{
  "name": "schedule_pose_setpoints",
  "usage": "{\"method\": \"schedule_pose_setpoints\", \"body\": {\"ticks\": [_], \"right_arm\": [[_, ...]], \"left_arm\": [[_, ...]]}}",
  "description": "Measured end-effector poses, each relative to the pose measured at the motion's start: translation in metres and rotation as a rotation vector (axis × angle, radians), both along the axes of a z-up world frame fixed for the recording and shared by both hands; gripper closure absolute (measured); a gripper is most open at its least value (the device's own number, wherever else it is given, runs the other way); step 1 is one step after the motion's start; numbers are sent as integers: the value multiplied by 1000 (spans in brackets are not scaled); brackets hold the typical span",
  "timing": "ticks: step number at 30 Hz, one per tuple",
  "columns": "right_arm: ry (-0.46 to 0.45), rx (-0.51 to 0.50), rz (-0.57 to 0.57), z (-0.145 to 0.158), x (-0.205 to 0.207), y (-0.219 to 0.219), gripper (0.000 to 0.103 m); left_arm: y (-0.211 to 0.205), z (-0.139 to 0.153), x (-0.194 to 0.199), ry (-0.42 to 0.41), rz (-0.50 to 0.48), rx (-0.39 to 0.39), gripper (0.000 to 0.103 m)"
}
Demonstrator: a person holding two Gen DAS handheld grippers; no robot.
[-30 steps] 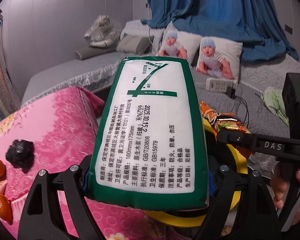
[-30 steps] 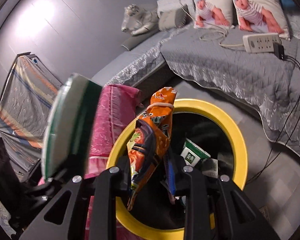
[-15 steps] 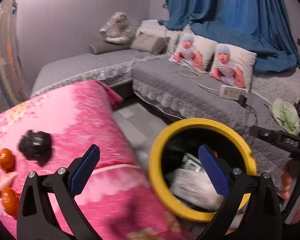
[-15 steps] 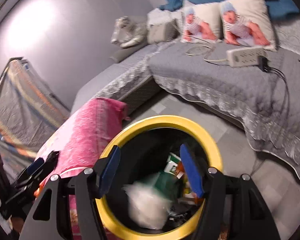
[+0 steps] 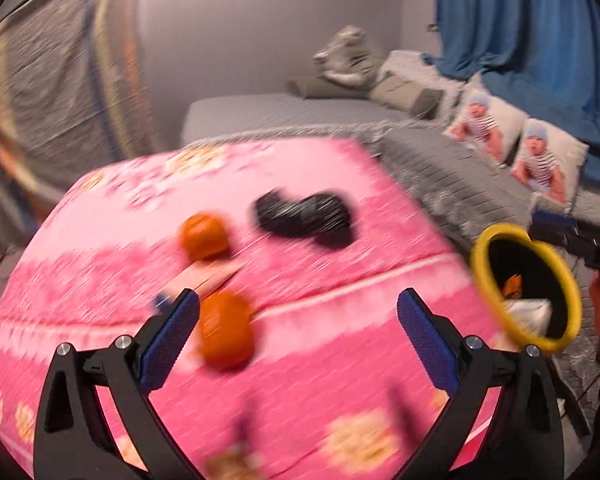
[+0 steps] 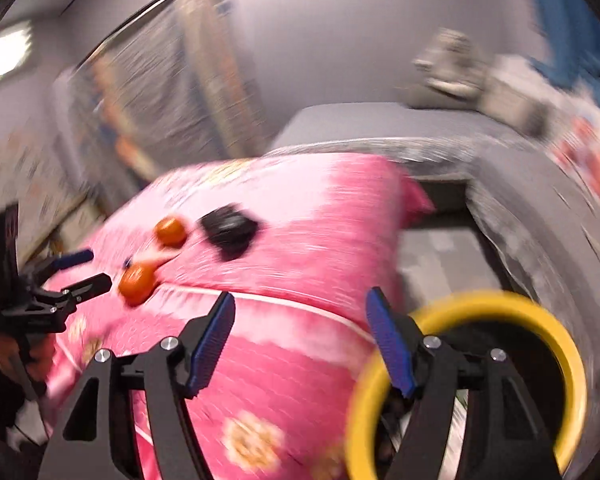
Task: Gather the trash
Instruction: 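Grasp the orange peel with the left tool while the right tool grasps the black plastic bag bundle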
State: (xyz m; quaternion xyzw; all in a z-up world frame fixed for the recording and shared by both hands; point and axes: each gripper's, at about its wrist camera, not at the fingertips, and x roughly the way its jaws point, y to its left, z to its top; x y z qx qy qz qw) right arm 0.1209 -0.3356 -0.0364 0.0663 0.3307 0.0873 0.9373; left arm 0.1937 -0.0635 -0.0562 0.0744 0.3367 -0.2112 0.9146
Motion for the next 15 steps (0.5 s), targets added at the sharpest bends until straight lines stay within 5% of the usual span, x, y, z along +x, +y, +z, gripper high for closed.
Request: {"method": "schedule_pose_setpoints", "body": {"ticks": [3,6,15], "right_arm": [[25,-68,178,-4,52,56,38],[69,-156,222,-13,102,92,38],[164,-303,210,-53,191,130,38]], "left_arm": [[27,-16,3,57,29,2,9],[42,-31,9,87,58,20,9],[54,-57,44,253,114,-43,9]]}}
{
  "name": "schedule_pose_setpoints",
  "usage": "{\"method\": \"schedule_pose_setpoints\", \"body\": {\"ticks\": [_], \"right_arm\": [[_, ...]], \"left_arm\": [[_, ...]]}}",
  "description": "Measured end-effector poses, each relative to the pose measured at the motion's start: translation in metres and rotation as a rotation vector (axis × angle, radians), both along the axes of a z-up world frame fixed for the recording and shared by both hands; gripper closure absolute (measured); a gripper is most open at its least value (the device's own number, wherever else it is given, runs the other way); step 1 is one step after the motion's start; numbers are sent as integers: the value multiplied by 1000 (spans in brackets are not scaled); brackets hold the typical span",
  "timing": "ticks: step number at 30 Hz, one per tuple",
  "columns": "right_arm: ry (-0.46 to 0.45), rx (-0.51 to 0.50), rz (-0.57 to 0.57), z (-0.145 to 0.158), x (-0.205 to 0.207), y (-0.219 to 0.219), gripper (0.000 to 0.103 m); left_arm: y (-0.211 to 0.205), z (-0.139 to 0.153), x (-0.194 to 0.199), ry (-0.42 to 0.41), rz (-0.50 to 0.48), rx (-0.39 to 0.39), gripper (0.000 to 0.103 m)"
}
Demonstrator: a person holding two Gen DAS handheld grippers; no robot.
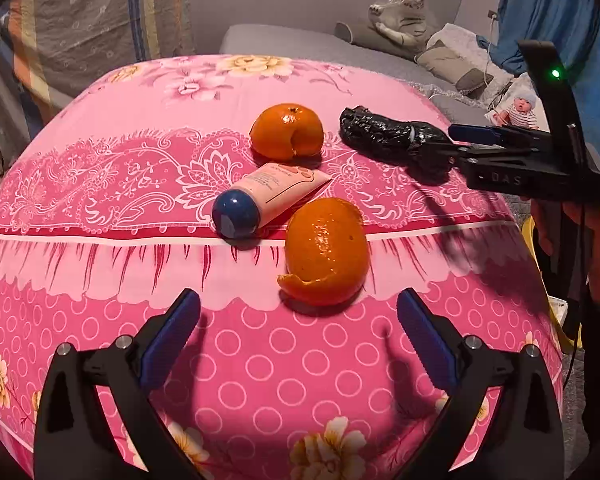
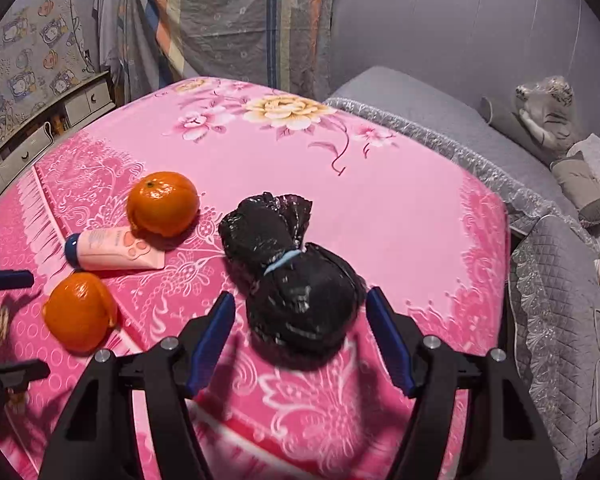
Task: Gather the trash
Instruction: 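Grasp the orange peel with the left tool while the right tool grasps the black plastic bag bundle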
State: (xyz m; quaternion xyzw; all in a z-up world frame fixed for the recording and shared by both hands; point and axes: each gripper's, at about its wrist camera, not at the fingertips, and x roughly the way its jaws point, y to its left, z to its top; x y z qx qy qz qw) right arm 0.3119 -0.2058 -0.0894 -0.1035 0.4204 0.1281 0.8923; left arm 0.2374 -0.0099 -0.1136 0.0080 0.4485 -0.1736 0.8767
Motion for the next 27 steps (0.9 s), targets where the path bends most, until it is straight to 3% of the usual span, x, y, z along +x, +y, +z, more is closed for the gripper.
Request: {"method": "schedule_pose_setpoints", "body": {"ticks": [8,10,12,15,16,18,23,27], "right_arm": [[14,8,-4,-15,27,7,39],[17,12,-8,-16,29,8,39],[20,2,-17,-19,34,8,39],[39,8,-20,-23,37,8,39],[43,17,-21,-23,37,7,41],[43,32,-29,-22,38,6,52],[69,50,-52,-24,37,5,70],[97,143,-65,-13,25,-5,72]], "left_arm": [[-20,2,6,14,-18,-8,10],[-27,2,10,12,-12,22,15],[-33,-3,16,23,-13,49,28],[-35,-13,24,62,20,74,40],[-35,-13,25,56,24,77,42],[-35,-11,25,44,21,74,55],[-32,-10,24,39,44,74,60],[-24,-3,12,41,36,50,62]]}}
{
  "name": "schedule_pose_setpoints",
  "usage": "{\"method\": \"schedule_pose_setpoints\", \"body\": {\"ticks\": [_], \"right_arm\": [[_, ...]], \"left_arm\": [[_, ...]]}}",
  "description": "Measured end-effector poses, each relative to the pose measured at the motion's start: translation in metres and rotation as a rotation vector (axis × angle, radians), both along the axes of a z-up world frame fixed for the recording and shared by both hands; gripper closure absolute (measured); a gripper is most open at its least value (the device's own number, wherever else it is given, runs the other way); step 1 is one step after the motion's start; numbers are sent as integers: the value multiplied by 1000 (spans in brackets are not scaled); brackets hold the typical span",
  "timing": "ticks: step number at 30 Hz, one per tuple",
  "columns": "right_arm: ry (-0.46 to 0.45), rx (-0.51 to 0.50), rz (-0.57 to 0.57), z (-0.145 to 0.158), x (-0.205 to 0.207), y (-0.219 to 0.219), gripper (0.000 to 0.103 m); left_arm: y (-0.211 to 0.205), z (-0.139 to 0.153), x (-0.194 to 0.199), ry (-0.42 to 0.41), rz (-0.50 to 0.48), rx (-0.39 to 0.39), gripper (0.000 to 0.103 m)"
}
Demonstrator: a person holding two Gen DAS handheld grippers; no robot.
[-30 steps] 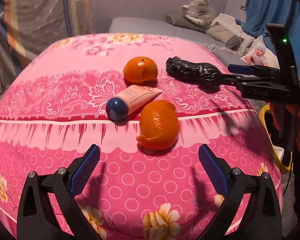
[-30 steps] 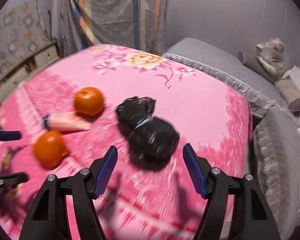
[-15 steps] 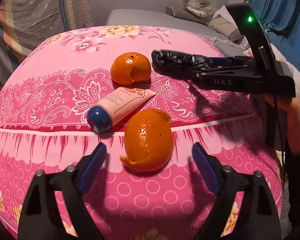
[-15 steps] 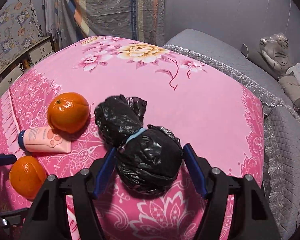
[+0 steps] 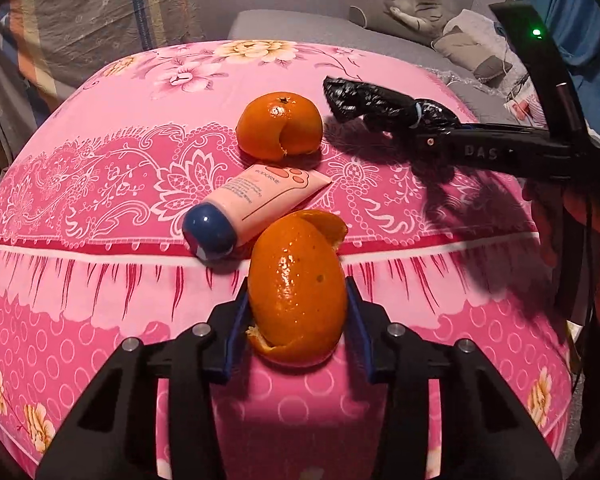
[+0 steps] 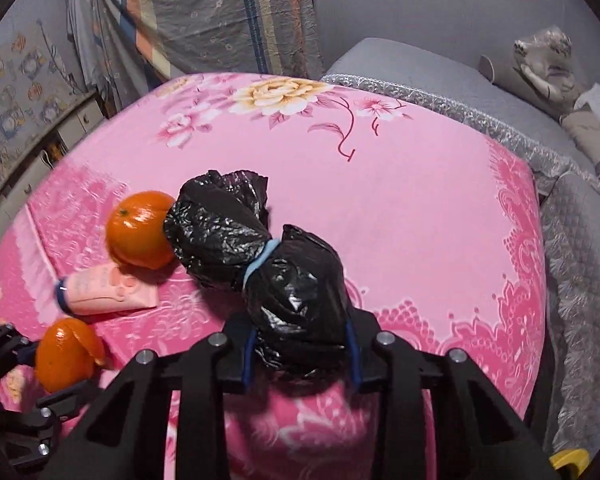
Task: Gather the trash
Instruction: 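Grasp the orange peel with the left tool while the right tool grasps the black plastic bag bundle, then carry the orange peel and black bag bundle with both tools over the bin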
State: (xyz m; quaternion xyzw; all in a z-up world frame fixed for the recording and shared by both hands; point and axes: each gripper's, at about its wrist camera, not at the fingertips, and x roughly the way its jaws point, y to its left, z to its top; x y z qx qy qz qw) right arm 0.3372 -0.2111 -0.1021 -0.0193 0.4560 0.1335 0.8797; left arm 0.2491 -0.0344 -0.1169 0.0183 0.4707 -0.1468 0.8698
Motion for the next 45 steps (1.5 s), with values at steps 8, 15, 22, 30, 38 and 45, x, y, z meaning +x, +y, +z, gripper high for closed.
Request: {"method": "schedule_pose_setpoints", "body": {"ticks": [8,15,22,30,38,45], "right_arm": [[-21,188,-22,49,-80,-33,72],[-112,275,-81,78,-161,-68,72],[-191,326,-188,97,-214,-112,72],[-275,330,-379,98,-270,-173,72],[-294,344,-562,76,-315,-232,72],[-286,270,-709,56,-341,-266,72]], "left_arm": [[20,45,-58,-158,-10,-41,62],[0,97,-109,-342,-78,-57,62],[-35,130,-138,-468,-153,-85,62],[-92,149,-160,-542,-280,-96,62],[-160,149,-167,-556,-419,-103,62],[-215,138,-166,-528,-508,-112,62]]}}
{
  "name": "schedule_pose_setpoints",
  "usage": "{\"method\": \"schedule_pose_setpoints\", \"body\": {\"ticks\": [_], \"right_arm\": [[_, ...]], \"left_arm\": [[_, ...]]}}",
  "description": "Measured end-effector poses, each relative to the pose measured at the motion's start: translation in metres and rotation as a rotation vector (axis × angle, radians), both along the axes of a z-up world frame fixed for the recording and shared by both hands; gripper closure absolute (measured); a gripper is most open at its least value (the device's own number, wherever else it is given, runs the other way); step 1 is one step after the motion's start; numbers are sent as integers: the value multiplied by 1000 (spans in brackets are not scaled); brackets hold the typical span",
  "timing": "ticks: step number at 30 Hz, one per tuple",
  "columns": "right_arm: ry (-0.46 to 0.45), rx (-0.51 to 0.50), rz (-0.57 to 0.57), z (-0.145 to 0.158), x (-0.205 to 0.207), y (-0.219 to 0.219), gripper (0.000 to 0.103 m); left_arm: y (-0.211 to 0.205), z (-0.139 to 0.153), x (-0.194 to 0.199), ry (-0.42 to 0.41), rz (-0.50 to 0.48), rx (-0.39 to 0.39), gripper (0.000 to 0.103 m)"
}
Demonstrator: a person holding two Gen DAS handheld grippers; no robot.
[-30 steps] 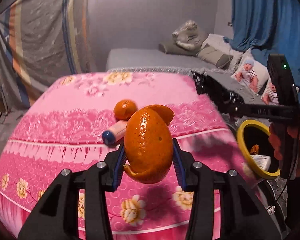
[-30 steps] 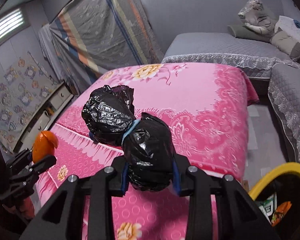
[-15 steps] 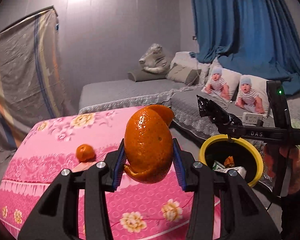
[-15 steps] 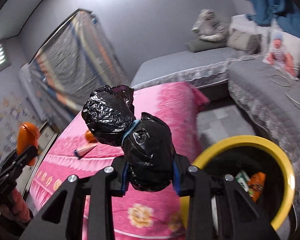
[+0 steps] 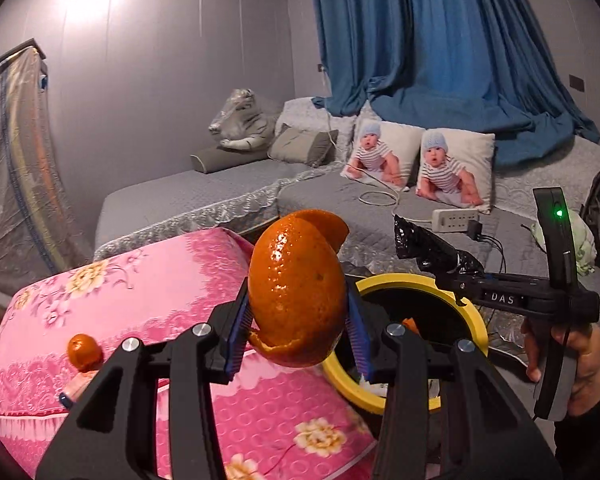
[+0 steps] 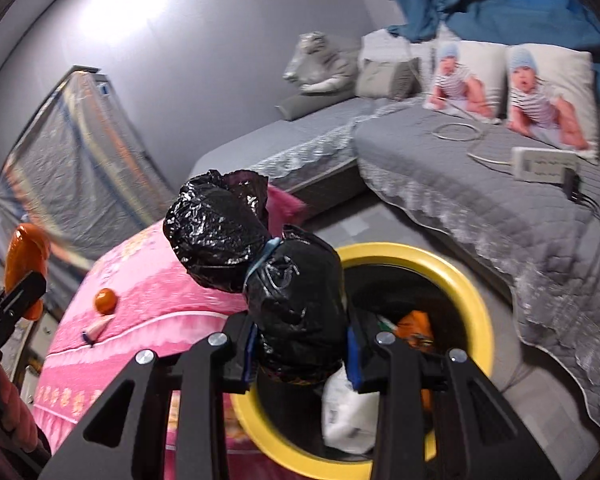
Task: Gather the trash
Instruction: 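Carry the orange peel and black bag bundle with both tools over the bin, then open both tools to drop the peel and black bag into the bin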
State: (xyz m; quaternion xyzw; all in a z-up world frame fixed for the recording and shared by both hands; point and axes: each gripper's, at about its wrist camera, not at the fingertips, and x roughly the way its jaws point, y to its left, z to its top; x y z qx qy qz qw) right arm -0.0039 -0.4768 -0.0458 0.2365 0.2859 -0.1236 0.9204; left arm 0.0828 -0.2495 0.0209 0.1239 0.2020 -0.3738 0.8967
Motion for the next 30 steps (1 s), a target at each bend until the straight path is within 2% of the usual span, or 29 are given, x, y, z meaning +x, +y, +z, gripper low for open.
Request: {"method": "schedule_pose_setpoints", "body": {"ticks": [6,14,19,21,22,23,24,26,27,30], "right_arm": [[34,23,-63,-25,-8,-18,72],[98,48,-105,-45,-6,-28,72],[125,88,-124,-57,-4,-37,72],[122,97,-130,-59,-5,-40,71],[119,99,-133,-58,-5,-41,70],[113,101,-145,-58,-7,-42,65],[111,102,-161,-57,-8,-43,62],[105,104,-185,-55,-12,-46,48],[99,110,-200,-55,-14,-49,45],[85,126,-214,-55,-18,-52,40]], "left_arm": [[-33,-24,10,39,-51,18,62],[-78,-69,27,118,-66,89,62],[-92,-91,46,218,-84,109,61],[-95,-93,50,233,-86,102,60],[-95,-93,53,232,-82,93,57],[-94,-92,55,225,-76,83,50],[-91,-91,57,223,-72,71,34],[-85,-88,58,209,-61,46,20],[-83,-86,59,202,-50,44,15],[-73,-84,66,208,-22,41,11]]}}
